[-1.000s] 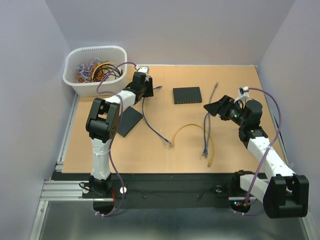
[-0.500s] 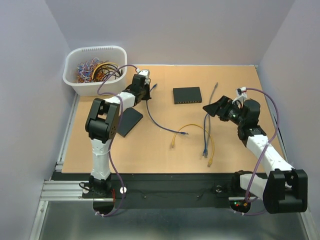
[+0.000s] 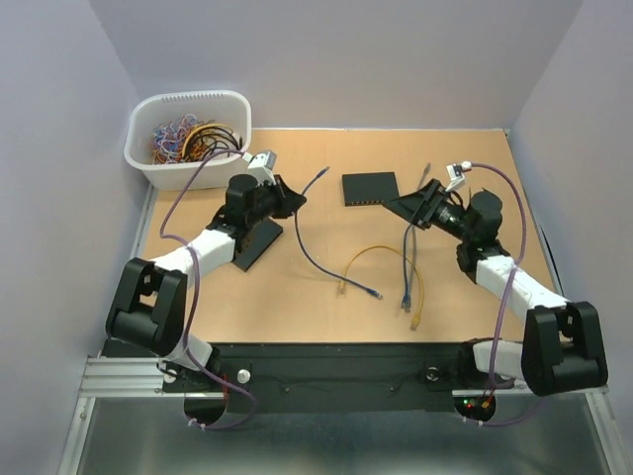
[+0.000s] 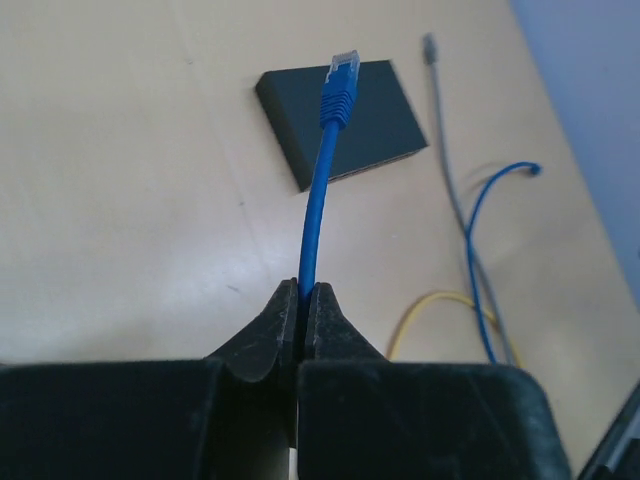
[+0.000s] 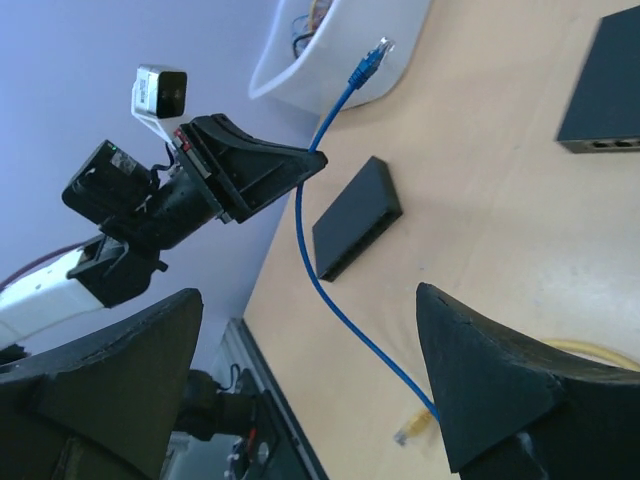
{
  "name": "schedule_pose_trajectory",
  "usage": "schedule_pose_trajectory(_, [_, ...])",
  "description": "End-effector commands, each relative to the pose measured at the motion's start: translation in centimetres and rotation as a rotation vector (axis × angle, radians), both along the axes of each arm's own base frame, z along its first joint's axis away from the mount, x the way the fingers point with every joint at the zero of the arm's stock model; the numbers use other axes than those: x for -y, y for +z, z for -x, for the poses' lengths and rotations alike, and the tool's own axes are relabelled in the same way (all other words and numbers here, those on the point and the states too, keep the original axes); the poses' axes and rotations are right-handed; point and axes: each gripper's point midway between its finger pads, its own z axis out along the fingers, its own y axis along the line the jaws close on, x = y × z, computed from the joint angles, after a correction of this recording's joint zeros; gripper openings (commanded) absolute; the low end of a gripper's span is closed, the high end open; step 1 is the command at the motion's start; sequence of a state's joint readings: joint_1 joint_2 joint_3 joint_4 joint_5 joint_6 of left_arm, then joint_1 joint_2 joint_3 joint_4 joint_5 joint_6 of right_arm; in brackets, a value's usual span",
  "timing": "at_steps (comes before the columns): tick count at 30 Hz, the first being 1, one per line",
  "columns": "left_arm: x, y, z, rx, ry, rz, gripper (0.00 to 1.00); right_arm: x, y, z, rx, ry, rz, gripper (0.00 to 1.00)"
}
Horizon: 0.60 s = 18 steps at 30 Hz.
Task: Insert the plug into the switch port
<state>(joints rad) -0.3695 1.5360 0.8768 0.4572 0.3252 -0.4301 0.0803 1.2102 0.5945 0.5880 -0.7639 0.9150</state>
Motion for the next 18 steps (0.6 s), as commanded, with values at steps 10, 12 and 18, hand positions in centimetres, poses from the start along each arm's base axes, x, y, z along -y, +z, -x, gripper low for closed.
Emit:
schedule_pose_trajectory(10, [2.4,9.2,10.4,0.120,-0.266,0.509,0.00,-7.3,5.4,-0.3,0.176,0.129,-0.107,0.68])
schedule_pose_trajectory(12, [2.4,10.1,11.5,0.131,-0.296,0.552,0.00,-8.0,5.2,-0.8,0.166,0.139,-0.111,0.67])
schedule_pose_trajectory(18, [2.4,10.9,13.1,0.124,-0.338,0.628,0.00,-9.8,5.6,-1.1,0.182,0.158,-0.129,0.62])
